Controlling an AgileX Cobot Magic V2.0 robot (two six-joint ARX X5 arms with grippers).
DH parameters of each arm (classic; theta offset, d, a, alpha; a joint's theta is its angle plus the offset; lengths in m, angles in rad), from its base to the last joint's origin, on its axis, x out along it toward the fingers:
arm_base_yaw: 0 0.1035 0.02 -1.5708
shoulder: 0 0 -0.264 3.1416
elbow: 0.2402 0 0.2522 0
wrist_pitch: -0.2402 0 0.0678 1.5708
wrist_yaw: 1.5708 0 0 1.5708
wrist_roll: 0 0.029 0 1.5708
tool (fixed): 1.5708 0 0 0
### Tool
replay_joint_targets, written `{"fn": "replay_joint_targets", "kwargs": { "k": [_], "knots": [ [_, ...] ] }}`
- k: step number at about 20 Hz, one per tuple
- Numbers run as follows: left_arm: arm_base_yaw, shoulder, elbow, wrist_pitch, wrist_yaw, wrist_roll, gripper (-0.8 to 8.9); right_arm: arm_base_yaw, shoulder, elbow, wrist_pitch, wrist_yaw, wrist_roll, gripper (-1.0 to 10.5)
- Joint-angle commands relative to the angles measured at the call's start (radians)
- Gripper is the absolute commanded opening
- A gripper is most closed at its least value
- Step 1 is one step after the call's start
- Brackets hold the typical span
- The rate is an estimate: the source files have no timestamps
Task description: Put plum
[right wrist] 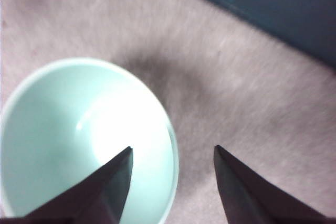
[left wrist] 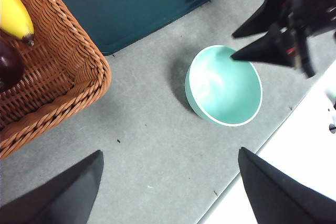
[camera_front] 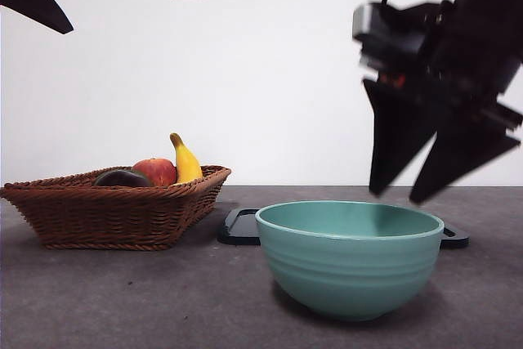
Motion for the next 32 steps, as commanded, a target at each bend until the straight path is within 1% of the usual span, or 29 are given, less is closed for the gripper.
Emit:
{"fn": "replay_joint_targets", "kwargs": {
  "k": [1,3,4,8,10,14,17,19,24,32],
  "knots": [
    [-0.005,0.008,0.019,0.006,0.005,0.001,4.05,0.006,-0.056,0.070,-0.016,0.023,0.014,2.5],
    [-0.005,0.008,0.019,0.006,0.005,0.001,4.05,0.005,-0.119,0.128,-0.066,0.027,0.011,2.5],
    [-0.005,0.008,0.019,0.006,0.005,0.001,4.05,0.005,-0.151,0.155,-0.093,0.013,0.002,2.5],
    [-0.005,0.008,0.019,0.006,0.005,0.001,4.05,0.006,-0.279,0.211,-0.186,-0.105,-0.005,2.5],
    [-0.005,0.008,0.019,0.006,0.005,0.001,4.05,0.007,-0.344,0.211,-0.248,-0.111,-0.012,2.5],
    [-0.005,0.008,0.019,0.006,0.005,0.001,4.05,0.007,-0.457,0.210,-0.426,-0.114,-0.042,2.5],
    [-0.005,0.008,0.019,0.005,0.005,0.001,4.05,0.008,-0.516,0.210,-0.513,-0.143,-0.062,2.5],
    [-0.005,0.008,0.019,0.006,0.005,0.001,4.05,0.008,-0.537,0.210,-0.557,-0.140,-0.078,2.5],
    [-0.005,0.008,0.019,0.003,0.005,-0.002,4.05,0.008,-0.540,0.210,-0.573,-0.140,-0.098,2.5],
    [-0.005,0.008,0.019,-0.011,0.005,-0.002,4.04,0.008,-0.541,0.210,-0.573,-0.139,-0.099,2.5]
  ]
}}
